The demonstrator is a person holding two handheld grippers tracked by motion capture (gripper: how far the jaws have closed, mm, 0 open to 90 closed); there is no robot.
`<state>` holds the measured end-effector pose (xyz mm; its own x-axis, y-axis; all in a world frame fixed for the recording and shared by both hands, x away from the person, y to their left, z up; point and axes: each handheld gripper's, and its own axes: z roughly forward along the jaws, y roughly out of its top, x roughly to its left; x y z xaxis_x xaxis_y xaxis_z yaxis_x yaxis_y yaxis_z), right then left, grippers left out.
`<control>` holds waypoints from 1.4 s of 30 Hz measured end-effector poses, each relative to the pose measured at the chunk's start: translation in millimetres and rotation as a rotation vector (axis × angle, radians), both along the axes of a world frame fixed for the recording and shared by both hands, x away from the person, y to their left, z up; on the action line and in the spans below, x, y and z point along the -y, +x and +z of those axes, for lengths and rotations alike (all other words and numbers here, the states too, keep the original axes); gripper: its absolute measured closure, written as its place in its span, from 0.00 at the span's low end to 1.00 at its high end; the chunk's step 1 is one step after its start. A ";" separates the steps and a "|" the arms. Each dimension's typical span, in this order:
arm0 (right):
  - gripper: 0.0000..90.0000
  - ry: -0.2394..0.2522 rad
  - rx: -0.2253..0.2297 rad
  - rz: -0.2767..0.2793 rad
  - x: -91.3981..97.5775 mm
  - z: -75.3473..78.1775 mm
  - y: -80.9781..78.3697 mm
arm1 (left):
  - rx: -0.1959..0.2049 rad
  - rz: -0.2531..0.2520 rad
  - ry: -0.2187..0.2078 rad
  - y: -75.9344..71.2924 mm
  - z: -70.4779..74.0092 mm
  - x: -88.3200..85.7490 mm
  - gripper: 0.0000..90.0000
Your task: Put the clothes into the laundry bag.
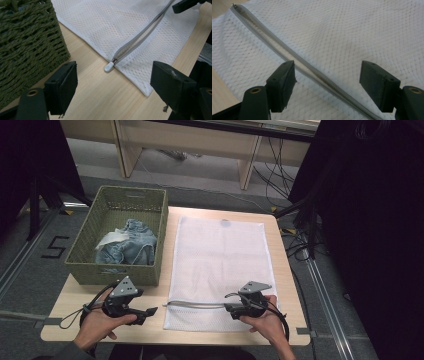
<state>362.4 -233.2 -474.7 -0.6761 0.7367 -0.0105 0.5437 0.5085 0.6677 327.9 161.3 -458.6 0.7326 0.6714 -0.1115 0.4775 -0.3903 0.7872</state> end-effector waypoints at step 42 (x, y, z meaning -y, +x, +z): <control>0.67 -0.065 -0.054 -0.030 -11.5 -22.0 45.1 | 0.001 0.012 0.004 1.7 2.1 -3.8 0.24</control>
